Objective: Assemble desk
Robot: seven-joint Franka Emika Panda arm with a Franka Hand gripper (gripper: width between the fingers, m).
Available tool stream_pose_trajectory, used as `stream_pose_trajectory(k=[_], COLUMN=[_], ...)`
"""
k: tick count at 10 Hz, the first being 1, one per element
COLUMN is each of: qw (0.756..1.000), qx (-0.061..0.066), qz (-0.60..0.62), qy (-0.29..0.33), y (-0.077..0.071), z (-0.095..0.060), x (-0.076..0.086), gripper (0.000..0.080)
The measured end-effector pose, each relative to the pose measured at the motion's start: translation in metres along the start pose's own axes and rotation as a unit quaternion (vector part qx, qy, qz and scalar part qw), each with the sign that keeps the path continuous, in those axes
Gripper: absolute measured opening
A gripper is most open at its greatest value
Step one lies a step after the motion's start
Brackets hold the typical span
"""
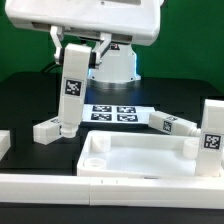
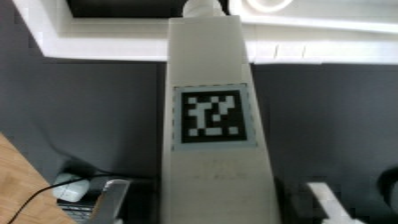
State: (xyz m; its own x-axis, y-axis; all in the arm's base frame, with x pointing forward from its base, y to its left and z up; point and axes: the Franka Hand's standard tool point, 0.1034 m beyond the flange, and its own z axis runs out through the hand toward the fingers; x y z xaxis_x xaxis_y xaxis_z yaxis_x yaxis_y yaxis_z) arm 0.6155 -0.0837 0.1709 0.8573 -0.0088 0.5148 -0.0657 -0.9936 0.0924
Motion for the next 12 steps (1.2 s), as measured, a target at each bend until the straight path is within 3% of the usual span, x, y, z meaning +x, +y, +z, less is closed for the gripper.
stream_pose_trajectory(k=[2, 3, 8, 9, 10, 12], qw=[1.0, 0.999, 1.0, 1.0, 1.0, 0.999], qx=[0.015, 0.026, 0.022, 0.02, 0.024, 0.036], qz=[0.006, 0.024, 0.019, 0.009, 0.008, 0.009], qy=[0.004, 0.005, 0.002, -0.001, -0.005, -0.003], y=[-0.008, -0.024, -0.019, -0.011, -0.007, -0.019], z=[0.003, 0.0, 0.004, 0.01, 0.014, 0.015], x=[0.005, 0.008, 0.004, -0.002, -0.007, -0.007], gripper=[0.0285, 0.0285, 0.0285, 0.0285, 0.0285, 0.0285])
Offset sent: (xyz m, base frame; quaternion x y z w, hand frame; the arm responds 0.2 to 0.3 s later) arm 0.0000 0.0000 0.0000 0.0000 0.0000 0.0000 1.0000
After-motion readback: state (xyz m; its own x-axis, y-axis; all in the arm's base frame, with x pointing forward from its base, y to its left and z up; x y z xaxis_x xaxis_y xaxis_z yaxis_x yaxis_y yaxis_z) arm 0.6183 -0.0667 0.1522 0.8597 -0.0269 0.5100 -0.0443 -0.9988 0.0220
